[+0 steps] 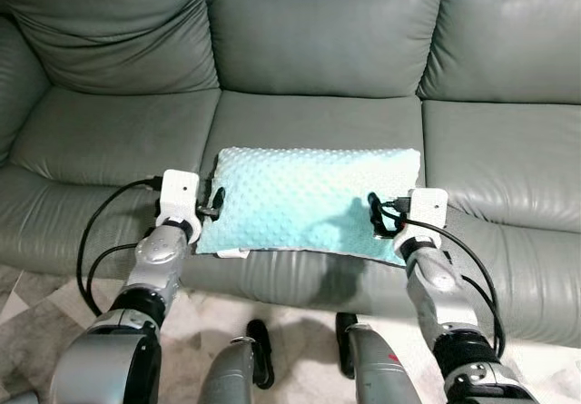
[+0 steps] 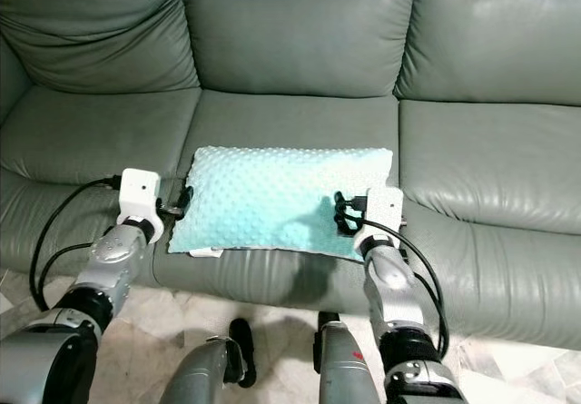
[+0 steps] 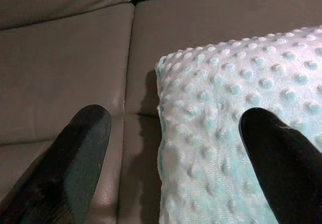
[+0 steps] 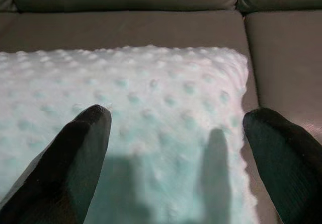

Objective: Move the pillow to the sofa

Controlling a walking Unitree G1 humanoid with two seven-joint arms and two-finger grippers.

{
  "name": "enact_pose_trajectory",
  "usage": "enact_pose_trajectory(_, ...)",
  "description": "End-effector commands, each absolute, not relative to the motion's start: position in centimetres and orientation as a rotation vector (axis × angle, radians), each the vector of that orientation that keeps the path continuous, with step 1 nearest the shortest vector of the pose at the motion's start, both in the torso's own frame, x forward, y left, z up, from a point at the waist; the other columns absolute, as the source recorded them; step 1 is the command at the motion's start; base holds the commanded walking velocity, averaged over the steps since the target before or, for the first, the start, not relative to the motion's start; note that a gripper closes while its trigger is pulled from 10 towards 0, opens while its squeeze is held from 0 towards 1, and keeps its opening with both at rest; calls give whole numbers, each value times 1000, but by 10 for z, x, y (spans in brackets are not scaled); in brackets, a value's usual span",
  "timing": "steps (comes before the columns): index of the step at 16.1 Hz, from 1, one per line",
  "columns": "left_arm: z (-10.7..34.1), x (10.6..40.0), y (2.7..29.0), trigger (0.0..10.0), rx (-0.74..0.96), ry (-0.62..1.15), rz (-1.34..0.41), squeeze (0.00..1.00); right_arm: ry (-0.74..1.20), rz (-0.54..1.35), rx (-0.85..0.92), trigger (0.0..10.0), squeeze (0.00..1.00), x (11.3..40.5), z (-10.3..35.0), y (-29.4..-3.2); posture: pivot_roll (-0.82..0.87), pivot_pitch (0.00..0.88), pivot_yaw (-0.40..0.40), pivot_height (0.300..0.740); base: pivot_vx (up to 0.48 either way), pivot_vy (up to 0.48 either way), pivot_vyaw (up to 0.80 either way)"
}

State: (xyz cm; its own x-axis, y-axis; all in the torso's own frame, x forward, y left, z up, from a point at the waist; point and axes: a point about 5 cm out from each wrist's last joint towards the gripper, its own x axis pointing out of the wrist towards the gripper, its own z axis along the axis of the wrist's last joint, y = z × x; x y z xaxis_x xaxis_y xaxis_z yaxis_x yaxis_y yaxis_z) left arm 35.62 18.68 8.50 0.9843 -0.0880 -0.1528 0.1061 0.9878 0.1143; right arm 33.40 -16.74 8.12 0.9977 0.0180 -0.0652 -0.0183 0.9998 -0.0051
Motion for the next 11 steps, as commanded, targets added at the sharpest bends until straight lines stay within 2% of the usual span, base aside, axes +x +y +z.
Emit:
enact_pose_trajectory(1, 75, 346, 199, 10000, 124, 165, -84, 1000, 72, 46, -20, 10000, 1000, 328, 77, -160, -138, 248, 118, 740, 0, 0, 0)
enact_pose_trajectory(3, 73, 343, 203, 10000, 112, 156, -77, 1000, 50, 53, -35, 10000, 1000, 328, 81, -157, -136, 184, 117, 740, 0, 0, 0)
enact_pose_trajectory(6, 62, 333, 207, 10000, 110, 178, -75, 1000, 37, 188, -70, 10000, 1000, 320, 80, -135, -135, 81, 104, 740, 0, 0, 0)
enact_pose_trajectory(9, 51, 320, 211, 10000, 122, 194, -82, 1000, 37, 208, -66, 10000, 1000, 311, 79, -128, -137, 13, 89, 740, 0, 0, 0)
enact_pose_trajectory(11, 50, 317, 216, 10000, 112, 190, -48, 1000, 13, 205, -79, 10000, 1000, 314, 87, -129, -140, 0, 83, 740, 0, 0, 0)
